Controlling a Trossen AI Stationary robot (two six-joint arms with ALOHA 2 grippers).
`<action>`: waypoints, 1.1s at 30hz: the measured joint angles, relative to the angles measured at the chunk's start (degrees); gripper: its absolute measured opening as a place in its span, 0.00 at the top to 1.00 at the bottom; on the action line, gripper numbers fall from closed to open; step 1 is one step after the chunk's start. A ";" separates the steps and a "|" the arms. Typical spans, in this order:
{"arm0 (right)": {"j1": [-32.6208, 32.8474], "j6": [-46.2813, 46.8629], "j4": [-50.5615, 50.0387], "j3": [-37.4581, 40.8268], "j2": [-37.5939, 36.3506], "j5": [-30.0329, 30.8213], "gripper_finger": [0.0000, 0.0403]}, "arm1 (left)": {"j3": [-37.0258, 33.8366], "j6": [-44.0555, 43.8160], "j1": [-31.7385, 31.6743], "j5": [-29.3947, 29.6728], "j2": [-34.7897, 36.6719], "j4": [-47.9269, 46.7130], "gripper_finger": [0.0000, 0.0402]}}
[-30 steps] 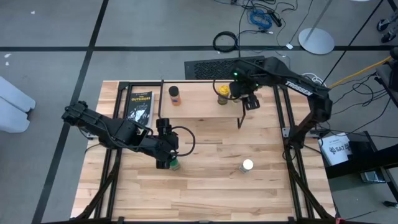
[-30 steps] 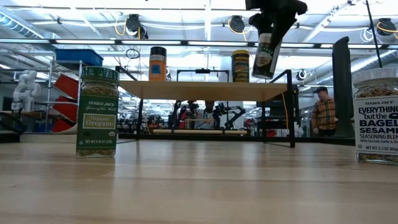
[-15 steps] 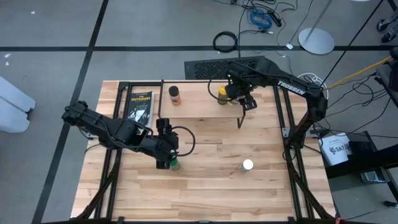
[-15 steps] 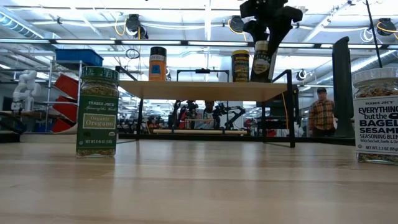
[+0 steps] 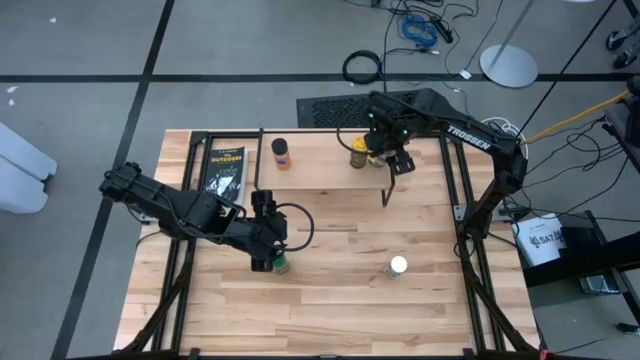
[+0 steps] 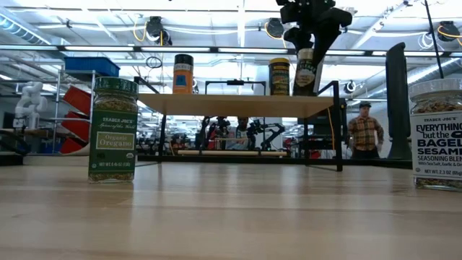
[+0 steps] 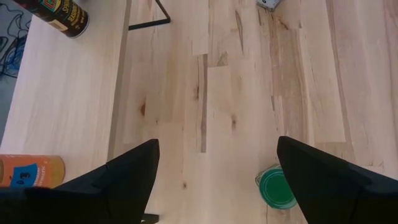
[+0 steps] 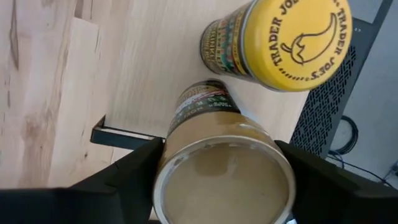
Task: Shelf spices
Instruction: Put the brown seasoning bottle on the shelf
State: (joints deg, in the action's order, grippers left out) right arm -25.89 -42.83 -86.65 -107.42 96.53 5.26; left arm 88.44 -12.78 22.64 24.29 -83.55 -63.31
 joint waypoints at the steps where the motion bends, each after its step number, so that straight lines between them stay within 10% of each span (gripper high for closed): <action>1: -0.09 0.00 0.15 0.00 0.00 -0.11 0.29 | 0.00 0.00 0.00 0.00 0.00 -0.01 0.16; 33: 1.81 -3.12 4.16 0.00 -1.89 5.73 0.23 | 0.00 1.18 0.00 0.02 0.00 -0.02 0.16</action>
State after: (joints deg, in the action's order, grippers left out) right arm -24.08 -45.95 -82.50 -107.42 94.65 10.99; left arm 88.44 -11.60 22.65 24.32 -83.55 -63.33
